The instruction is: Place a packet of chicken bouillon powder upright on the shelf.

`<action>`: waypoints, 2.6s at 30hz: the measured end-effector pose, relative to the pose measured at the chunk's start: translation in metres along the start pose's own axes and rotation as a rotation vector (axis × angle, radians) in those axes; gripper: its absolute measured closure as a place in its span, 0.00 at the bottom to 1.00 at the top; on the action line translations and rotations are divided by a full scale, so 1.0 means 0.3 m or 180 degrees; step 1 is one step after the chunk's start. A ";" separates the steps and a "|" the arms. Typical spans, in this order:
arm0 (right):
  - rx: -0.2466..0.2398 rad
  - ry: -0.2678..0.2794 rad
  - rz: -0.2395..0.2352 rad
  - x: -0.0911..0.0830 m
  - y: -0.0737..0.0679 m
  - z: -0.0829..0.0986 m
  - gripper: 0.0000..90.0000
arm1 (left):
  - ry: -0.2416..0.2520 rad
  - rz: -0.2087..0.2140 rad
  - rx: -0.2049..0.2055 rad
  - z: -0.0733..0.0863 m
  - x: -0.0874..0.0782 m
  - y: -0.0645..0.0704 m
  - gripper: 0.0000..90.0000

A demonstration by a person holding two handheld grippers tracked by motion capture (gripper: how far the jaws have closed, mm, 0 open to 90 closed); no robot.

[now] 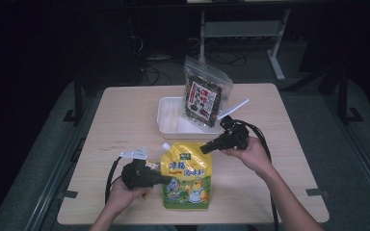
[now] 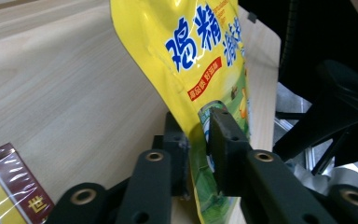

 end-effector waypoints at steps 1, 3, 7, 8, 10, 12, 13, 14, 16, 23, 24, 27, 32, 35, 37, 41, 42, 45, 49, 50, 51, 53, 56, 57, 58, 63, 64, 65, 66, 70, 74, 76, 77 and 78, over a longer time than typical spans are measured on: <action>-0.0010 -0.0021 -0.0039 -0.004 -0.001 -0.005 0.95 | -0.0004 0.0006 0.0014 -0.001 -0.001 0.003 0.88; -0.0028 -0.0055 -0.0095 -0.009 -0.006 -0.016 0.89 | 0.0000 0.0019 0.0047 -0.004 0.000 0.010 0.89; -0.0121 -0.0159 -0.0098 -0.008 -0.016 -0.047 0.84 | -0.0009 0.0026 0.0113 -0.008 -0.001 0.017 0.90; -0.0134 -0.0182 -0.0108 -0.005 -0.017 -0.054 0.82 | -0.0018 0.0030 0.0124 -0.008 -0.002 0.019 0.90; -0.0165 -0.0232 -0.0123 0.001 -0.020 -0.068 0.80 | -0.0029 0.0028 0.0160 -0.009 -0.003 0.023 0.90; -0.0176 -0.0278 -0.0164 0.007 -0.026 -0.081 0.79 | -0.0037 0.0031 0.0180 -0.010 -0.003 0.027 0.91; -0.0195 -0.0311 -0.0175 0.012 -0.030 -0.089 0.78 | -0.0037 0.0037 0.0195 -0.011 -0.003 0.028 0.91; -0.0205 -0.0336 -0.0187 0.014 -0.033 -0.093 0.78 | -0.0040 0.0043 0.0204 -0.011 -0.003 0.030 0.91; -0.0239 -0.0395 -0.0208 0.023 -0.044 -0.105 0.78 | -0.0043 0.0056 0.0224 -0.013 -0.001 0.033 0.91; -0.0307 -0.0654 -0.0297 0.053 -0.073 -0.113 0.96 | -0.0053 0.0054 0.0266 -0.015 -0.003 0.040 0.91; -0.0295 -0.0657 -0.0318 0.052 -0.074 -0.113 0.97 | -0.0051 0.0053 0.0267 -0.014 -0.004 0.038 0.91; -0.0258 -0.0680 -0.0402 0.044 -0.084 -0.110 0.99 | -0.0030 0.0030 0.0266 -0.017 -0.006 0.036 0.87; -0.0270 -0.0612 -0.0502 0.025 -0.109 -0.105 0.99 | -0.0092 -0.0048 0.0296 -0.017 -0.019 0.035 0.76; -0.0200 -0.0570 -0.0529 0.012 -0.115 -0.099 0.99 | -0.0089 -0.0079 0.0289 -0.015 -0.032 0.033 0.70; -0.0162 -0.0512 -0.0550 0.004 -0.116 -0.094 1.00 | -0.0080 -0.0116 0.0282 -0.012 -0.043 0.028 0.67; -0.0043 -0.0425 -0.0592 -0.010 -0.131 -0.093 1.00 | -0.0075 -0.0194 0.0271 -0.005 -0.067 0.014 0.65; -0.0027 -0.0415 -0.0604 -0.012 -0.138 -0.095 1.00 | -0.0069 -0.0204 0.0267 -0.005 -0.073 0.011 0.64; 0.0009 -0.0344 -0.0610 -0.017 -0.155 -0.107 1.00 | -0.0051 -0.0297 0.0261 -0.006 -0.091 0.002 0.63; 0.0099 -0.0229 -0.0638 -0.018 -0.174 -0.127 1.00 | -0.0040 -0.0381 0.0245 0.000 -0.110 -0.011 0.61; 0.0102 -0.0201 -0.0629 -0.017 -0.177 -0.131 1.00 | -0.0040 -0.0391 0.0238 0.002 -0.114 -0.014 0.61; 0.0110 -0.0179 -0.0624 -0.016 -0.180 -0.135 1.00 | -0.0038 -0.0406 0.0242 0.002 -0.117 -0.016 0.61; 0.0132 -0.0107 -0.0620 -0.015 -0.181 -0.145 1.00 | -0.0044 -0.0454 0.0236 0.005 -0.124 -0.022 0.60; 0.0207 0.0035 -0.0601 -0.021 -0.178 -0.166 1.00 | -0.0041 -0.0524 0.0228 0.009 -0.137 -0.031 0.59; 0.0230 0.0093 -0.0589 -0.024 -0.174 -0.175 1.00 | -0.0043 -0.0546 0.0230 0.009 -0.140 -0.034 0.59; 0.0251 0.0137 -0.0574 -0.026 -0.171 -0.181 1.00 | -0.0038 -0.0581 0.0232 0.010 -0.146 -0.037 0.58; 0.0437 0.0462 -0.0497 -0.037 -0.151 -0.220 1.00 | -0.0058 -0.0686 0.0247 0.012 -0.159 -0.042 0.56; 0.0450 0.0507 -0.0478 -0.039 -0.149 -0.226 1.00 | -0.0062 -0.0699 0.0250 0.012 -0.160 -0.042 0.55; 0.0473 0.0551 -0.0479 -0.041 -0.149 -0.232 1.00 | -0.0072 -0.0709 0.0252 0.013 -0.162 -0.043 0.55; 0.0483 0.0589 -0.0463 -0.044 -0.149 -0.239 1.00 | -0.0079 -0.0722 0.0253 0.014 -0.162 -0.045 0.55; 0.0514 0.0696 -0.0343 -0.053 -0.146 -0.267 1.00 | -0.0094 -0.0748 0.0257 0.016 -0.162 -0.047 0.54; 0.0598 0.0843 -0.0230 -0.068 -0.135 -0.296 1.00 | -0.0091 -0.0773 0.0261 0.016 -0.168 -0.051 0.54; 0.0646 0.0924 -0.0210 -0.077 -0.128 -0.308 1.00 | -0.0086 -0.0796 0.0248 0.018 -0.171 -0.054 0.54; 0.0657 0.0962 -0.0162 -0.082 -0.123 -0.316 1.00 | -0.0088 -0.0801 0.0247 0.018 -0.172 -0.055 0.54; 0.0673 0.0976 -0.0148 -0.086 -0.121 -0.319 1.00 | -0.0089 -0.0809 0.0247 0.018 -0.173 -0.056 0.53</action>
Point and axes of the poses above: each handheld gripper's, and its own axes: x roughly forward along the jaws, z roughly out of its underside, y roughly to its right, the point moved 8 cm from there along x, roughly forward along the jaws, and after that the axes turned 9 degrees about z, right-handed, at the moved point
